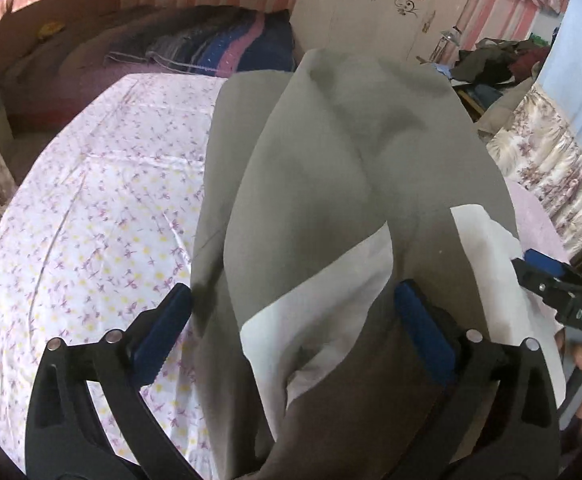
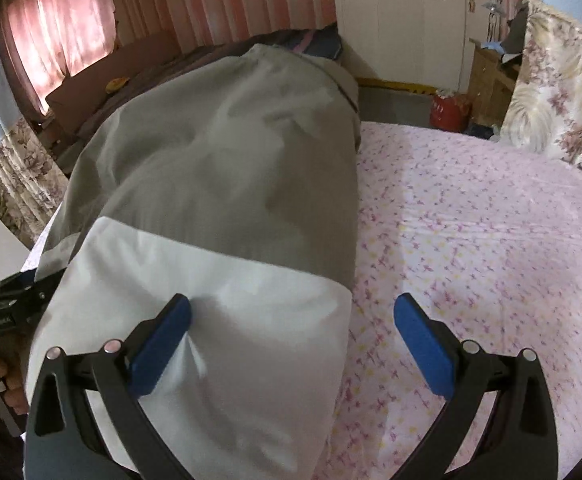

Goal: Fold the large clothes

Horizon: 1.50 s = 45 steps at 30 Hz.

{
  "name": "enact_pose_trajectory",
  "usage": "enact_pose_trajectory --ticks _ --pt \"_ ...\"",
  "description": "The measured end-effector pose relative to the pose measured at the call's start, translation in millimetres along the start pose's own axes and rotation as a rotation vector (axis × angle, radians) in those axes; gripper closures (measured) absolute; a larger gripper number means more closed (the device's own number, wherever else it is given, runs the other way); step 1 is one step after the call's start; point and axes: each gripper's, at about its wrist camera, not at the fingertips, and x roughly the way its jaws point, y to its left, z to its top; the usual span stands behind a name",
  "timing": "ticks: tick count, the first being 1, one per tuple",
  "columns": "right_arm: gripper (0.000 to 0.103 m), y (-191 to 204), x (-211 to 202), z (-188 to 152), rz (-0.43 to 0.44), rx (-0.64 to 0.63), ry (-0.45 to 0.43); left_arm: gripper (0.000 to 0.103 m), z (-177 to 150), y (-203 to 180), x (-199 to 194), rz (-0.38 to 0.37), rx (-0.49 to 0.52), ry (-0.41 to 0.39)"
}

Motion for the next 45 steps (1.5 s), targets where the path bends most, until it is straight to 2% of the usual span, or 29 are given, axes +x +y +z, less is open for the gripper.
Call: enact_pose_trajectory --ticks 4,7,9,11,13,14,16,17,19,22,27,31,35,39,41,42,43,44,45 --pt "0.002 -2 15 7 0.042 0.029 0.035 0.003 5 -4 6 0.022 0.041 0.004" --pt "0.004 0 22 9 0.055 0.031 0.038 0.003 9 -7 11 0.035 0.036 0.006" --pt "0.018 1 24 10 0.107 0.038 0.042 0.003 12 -10 14 0.049 0.031 0.001" --pt "0.027 6 24 12 0.104 0.023 0.039 0.003 15 -14 16 0.063 0.034 -0.005" --pt "0.051 9 21 13 0.086 0.017 0.015 0.006 16 -16 18 0.072 0.041 -0.003" --pt "0.057 11 19 12 0.086 0.009 0.003 0.012 17 -20 18 0.055 0.058 -0.003" --pt "0.071 14 11 11 0.106 -0.008 -0.042 0.045 18 -32 15 0.019 0.098 -0.009" --pt "0.073 14 8 11 0.114 -0.007 -0.062 0.051 17 -37 14 0.025 0.122 -0.018" --pt "0.078 12 0 12 0.122 -0.006 -0.103 0.069 14 -54 9 0.083 0.184 -0.045" --pt "0.082 6 -21 17 0.137 -0.017 -0.151 0.082 12 -75 2 0.111 0.204 -0.082" --pt "0.082 -26 -72 26 0.106 -0.039 -0.222 0.085 15 -122 -7 0.038 0.206 -0.107" --pt "0.082 -83 -112 26 0.032 -0.043 -0.244 0.085 14 -185 -1 -0.015 0.224 -0.123" --pt "0.082 -154 -127 22 -0.043 -0.013 -0.21 0.084 14 -259 24 -0.08 0.219 -0.112" --pt "0.077 -222 -116 10 -0.124 0.013 -0.139 0.081 8 -318 54 -0.103 0.203 -0.098" --pt "0.07 -238 -104 -1 -0.142 0.033 -0.099 0.074 -1 -339 64 -0.064 0.228 -0.097" --pt "0.063 -242 -100 -7 -0.149 0.039 -0.086 0.066 -5 -343 66 -0.042 0.24 -0.098" --pt "0.046 -242 -102 -16 -0.179 0.037 -0.112 0.059 -8 -344 69 -0.03 0.249 -0.095" --pt "0.035 -239 -105 -21 -0.214 0.03 -0.138 0.055 -11 -341 69 -0.023 0.25 -0.096" --pt "0.017 -235 -109 -30 -0.259 0.018 -0.167 0.045 -11 -337 68 -0.01 0.238 -0.101"
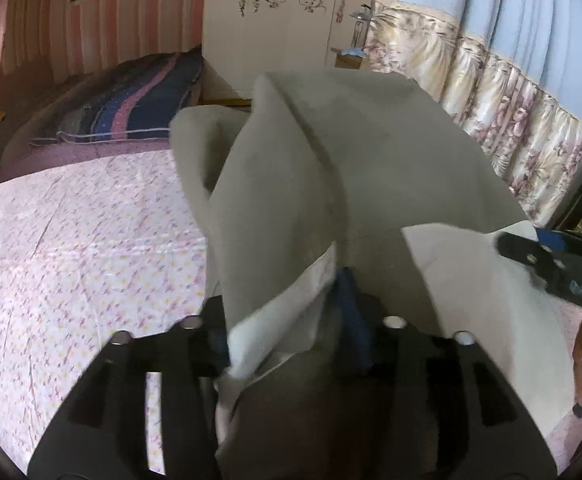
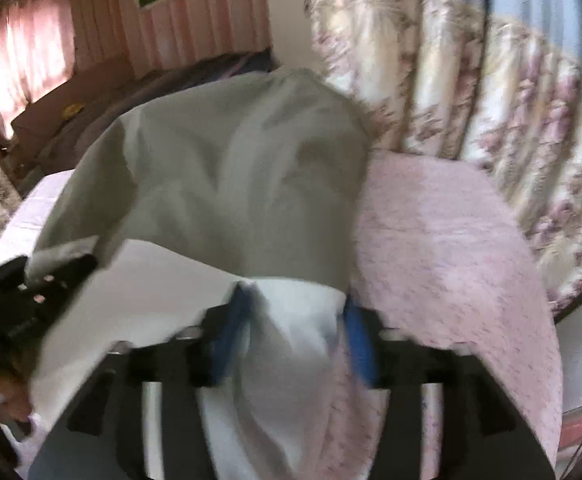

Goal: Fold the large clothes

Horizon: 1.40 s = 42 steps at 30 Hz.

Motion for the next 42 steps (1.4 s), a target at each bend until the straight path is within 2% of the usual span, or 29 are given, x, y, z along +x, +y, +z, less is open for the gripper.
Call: enact_pose_trajectory --ticks 3,6,11,15,20,23,28,35,42 --pt "0.012 -1 -13 -26 -0.006 0.031 -0.017 0.02 -16 23 -11 0.028 -0.061 0.0" --pt "0.011 -1 -33 -60 -0.002 0.078 -0.019 0.019 -32 33 -30 0.035 -0.07 -0.011" --pt "0.008 0 -95 -92 0.001 0.109 -0.026 0.018 -78 33 -102 0.046 -0.014 -0.074" --pt "0.002 30 -155 -113 -0.021 0.049 -0.105 0.003 -112 28 -170 0.067 0.013 -0.15" --pt "0.002 57 -201 -139 0.031 0.093 -0.125 0.003 -148 30 -239 0.131 0.026 -0.216" --pt "0.002 73 -216 -154 0.023 0.063 -0.135 0.003 -166 38 -266 0.163 0.005 -0.243" --pt "0.002 84 -253 -183 0.058 0.07 -0.177 0.003 -192 55 -298 0.206 -0.03 -0.268" --pt "0.002 101 -296 -210 0.011 0.041 -0.248 0.003 -214 71 -335 0.27 -0.045 -0.34" --pt "0.002 96 -334 -216 -0.005 0.043 -0.314 0.003 -219 83 -359 0.224 -0.08 -0.334"
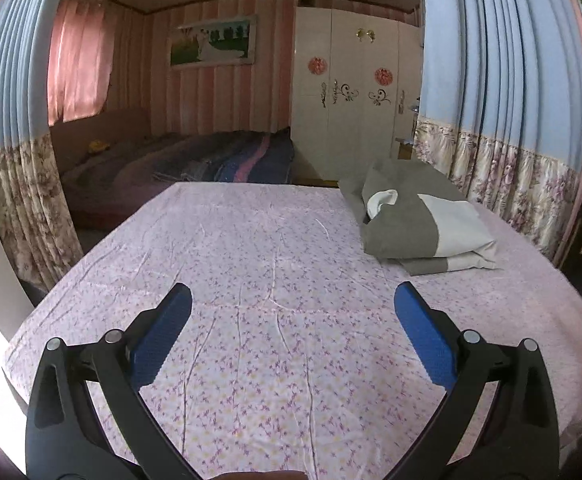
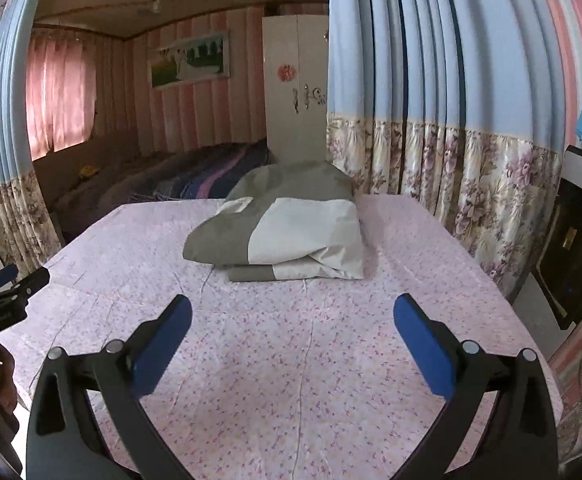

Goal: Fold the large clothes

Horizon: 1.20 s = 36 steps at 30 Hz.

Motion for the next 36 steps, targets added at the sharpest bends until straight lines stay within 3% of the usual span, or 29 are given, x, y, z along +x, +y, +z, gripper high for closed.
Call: enact_pose_trajectory --ticks 5,13,23,28,32,36 --pt "0.002 -9 -10 8 -0.003 0.021 -0.037 0.003 10 4 -10 0.044 -0.014 -0.043" --pt "0.002 -15 -4 10 -0.002 0.068 -0.048 0.003 15 -3 -7 0.019 -0.017 -0.045" --pt "0.002 -12 29 15 -0.034 0.043 -0.025 0.003 15 2 19 0.07 -0.028 -0.036" --pt "0.002 -17 42 15 -0.033 0.063 -0.011 0.003 18 2 48 0.083 0.009 -0.011" --pt "0.002 -24 50 16 -0.062 0.076 -0.019 0.003 25 -8 60 0.072 0.037 -0.021" --pt "0.002 -24 61 24 -0.079 0.065 -0.02 0.003 27 -21 62 0.106 0.087 -0.047"
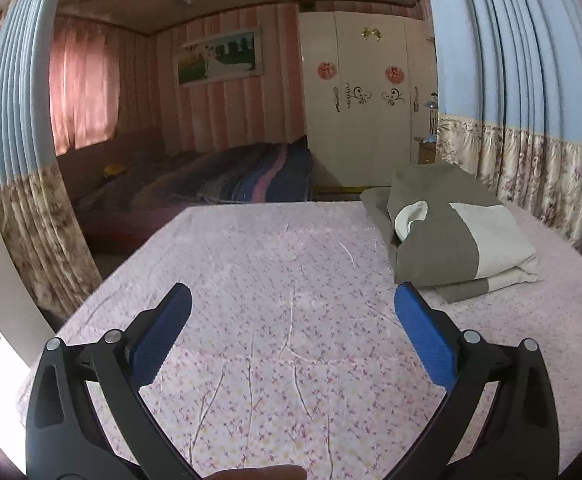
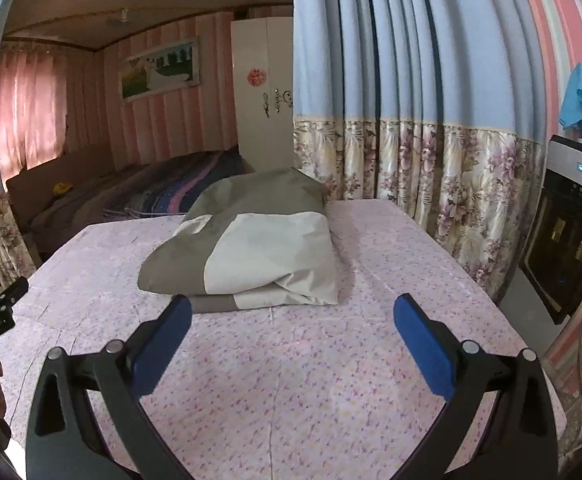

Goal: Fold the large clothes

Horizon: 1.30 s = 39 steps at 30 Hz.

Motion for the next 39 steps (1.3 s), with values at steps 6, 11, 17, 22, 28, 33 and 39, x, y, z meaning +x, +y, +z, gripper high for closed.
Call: enact_pose_trajectory --ticks 6,11,17,22,28,33,39 --pt "0.002 9 24 0 0.007 -0.006 0.009 0.003 3 -7 16 -0.068 -0.011 0.028" --pt "0.002 14 40 -2 0.005 -0.02 0.035 0.003 6 -3 26 -0.067 -0.029 0.025" --pt "0.002 21 46 0 -0.004 -0.031 0.032 0.003 7 3 28 -0.064 -0.046 0.026" --pt "0.002 21 53 -2 -0.027 -0.027 0.031 0.003 4 0 31 -0.072 -0.024 0.044" --pt "0.002 21 51 -1 -0.048 -0.039 0.021 0.003 1 -4 26 -0.085 -0.007 0.042" --pt "0.002 18 46 -2 -0.029 -0.027 0.025 0.003 -4 -4 24 -0.076 -0.015 0.044" --pt "0.002 19 37 -3 -0.01 -0.042 0.029 0.003 -7 -6 17 -0.064 0.001 0.044"
